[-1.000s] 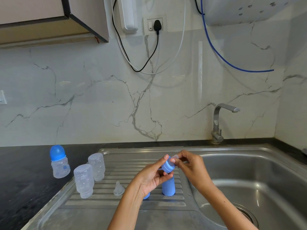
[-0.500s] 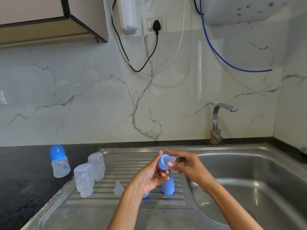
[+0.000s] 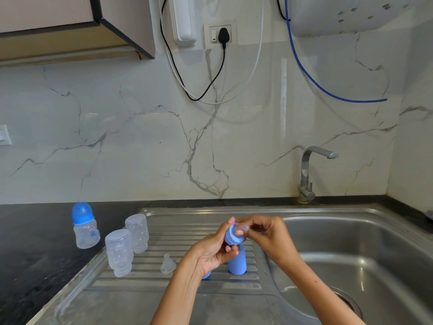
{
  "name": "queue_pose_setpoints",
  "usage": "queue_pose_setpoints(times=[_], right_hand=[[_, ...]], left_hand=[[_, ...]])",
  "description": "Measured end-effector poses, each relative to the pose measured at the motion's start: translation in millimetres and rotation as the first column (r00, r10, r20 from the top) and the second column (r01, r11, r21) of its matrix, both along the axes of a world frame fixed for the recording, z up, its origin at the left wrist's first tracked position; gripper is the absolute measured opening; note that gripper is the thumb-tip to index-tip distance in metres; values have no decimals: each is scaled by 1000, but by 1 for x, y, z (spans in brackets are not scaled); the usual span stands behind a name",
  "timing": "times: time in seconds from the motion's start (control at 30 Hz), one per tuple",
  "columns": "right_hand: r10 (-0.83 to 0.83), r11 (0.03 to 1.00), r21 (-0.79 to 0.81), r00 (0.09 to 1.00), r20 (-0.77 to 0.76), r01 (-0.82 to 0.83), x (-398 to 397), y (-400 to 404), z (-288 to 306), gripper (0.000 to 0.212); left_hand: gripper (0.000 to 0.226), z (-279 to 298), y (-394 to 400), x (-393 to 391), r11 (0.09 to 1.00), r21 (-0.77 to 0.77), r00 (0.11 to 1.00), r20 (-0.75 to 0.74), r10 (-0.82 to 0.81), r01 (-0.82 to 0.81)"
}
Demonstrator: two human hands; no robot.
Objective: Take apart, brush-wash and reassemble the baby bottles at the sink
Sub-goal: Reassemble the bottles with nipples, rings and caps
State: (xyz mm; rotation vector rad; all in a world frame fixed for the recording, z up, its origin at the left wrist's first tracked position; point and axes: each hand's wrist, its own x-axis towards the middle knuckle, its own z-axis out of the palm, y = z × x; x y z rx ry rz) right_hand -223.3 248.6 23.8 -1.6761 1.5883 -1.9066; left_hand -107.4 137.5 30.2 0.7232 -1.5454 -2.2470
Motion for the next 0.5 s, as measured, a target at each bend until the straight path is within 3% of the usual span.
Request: queue_pose_setpoints(times=[0.17,0.37,0.5], right_hand=[[-22,1000,21,997,69,21,2,-4,-3,9],[173,965,125,916,363,-232,-7,5,4,34],[170,963,136,915,365,-233,-7,7,6,33]], left_hand=[[65,-2,0,1,1000,11,1000,-4,17,-17],[46,2,4,1,993,120,999,-31,10,-6],[48,5,3,2,985,174,996,-92,-4,20]])
